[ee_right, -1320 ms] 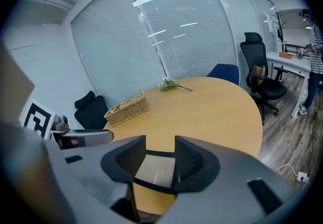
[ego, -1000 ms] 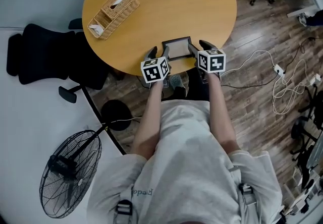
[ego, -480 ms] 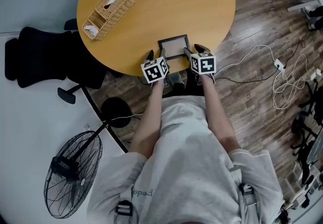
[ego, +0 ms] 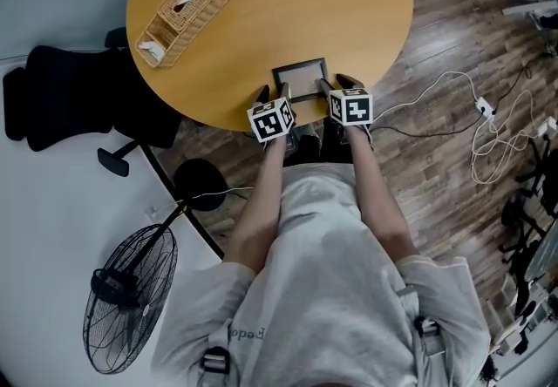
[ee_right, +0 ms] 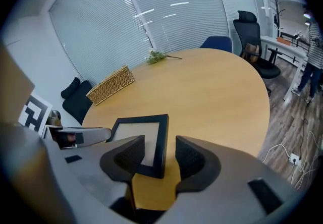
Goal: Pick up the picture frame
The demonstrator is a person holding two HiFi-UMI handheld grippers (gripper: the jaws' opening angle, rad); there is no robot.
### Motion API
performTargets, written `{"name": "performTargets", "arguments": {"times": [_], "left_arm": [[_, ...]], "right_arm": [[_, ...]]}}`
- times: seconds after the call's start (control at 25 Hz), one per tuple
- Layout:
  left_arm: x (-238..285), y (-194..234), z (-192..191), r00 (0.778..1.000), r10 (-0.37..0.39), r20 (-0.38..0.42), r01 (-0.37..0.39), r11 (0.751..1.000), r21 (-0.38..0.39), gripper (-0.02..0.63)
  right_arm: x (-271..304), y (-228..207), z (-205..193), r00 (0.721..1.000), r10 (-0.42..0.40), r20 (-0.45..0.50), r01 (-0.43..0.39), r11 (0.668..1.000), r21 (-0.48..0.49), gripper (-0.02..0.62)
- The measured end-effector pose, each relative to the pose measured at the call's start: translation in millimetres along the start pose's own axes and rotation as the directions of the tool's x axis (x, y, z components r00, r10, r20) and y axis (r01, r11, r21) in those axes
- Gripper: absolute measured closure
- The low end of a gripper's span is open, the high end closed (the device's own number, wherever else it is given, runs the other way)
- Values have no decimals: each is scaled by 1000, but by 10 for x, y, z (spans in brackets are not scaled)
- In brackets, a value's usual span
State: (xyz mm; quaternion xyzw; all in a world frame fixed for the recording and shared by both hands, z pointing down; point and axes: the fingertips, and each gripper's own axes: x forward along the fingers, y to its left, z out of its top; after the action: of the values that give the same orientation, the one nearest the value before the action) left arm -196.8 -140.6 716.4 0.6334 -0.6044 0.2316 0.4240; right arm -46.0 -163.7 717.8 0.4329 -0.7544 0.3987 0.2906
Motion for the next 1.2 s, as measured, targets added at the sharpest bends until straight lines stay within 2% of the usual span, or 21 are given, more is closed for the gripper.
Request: {"name": "performTargets", "arguments": {"times": [0.28,0.48,0.76,1.2], "left_arm": [[91,28,-3,1000,-5,-20,5,1000,-9,380],[149,44,-37,999,-6,-52,6,1000,0,382],[162,47,-61,1000,6,-21,-5,1000,20,388],[140,99,-52,999,-22,-47,22,1000,10,422]], "right_arm": [[151,22,38,1000,7,-20,-8,1000,-17,410],[248,-1,-50,997,-37,-75,32,998,-58,422],[246,-8,-52,997,-52,-54,48,996,-73,430],[224,-51,-43,998,-40,-49,38,998,-43,468]]}}
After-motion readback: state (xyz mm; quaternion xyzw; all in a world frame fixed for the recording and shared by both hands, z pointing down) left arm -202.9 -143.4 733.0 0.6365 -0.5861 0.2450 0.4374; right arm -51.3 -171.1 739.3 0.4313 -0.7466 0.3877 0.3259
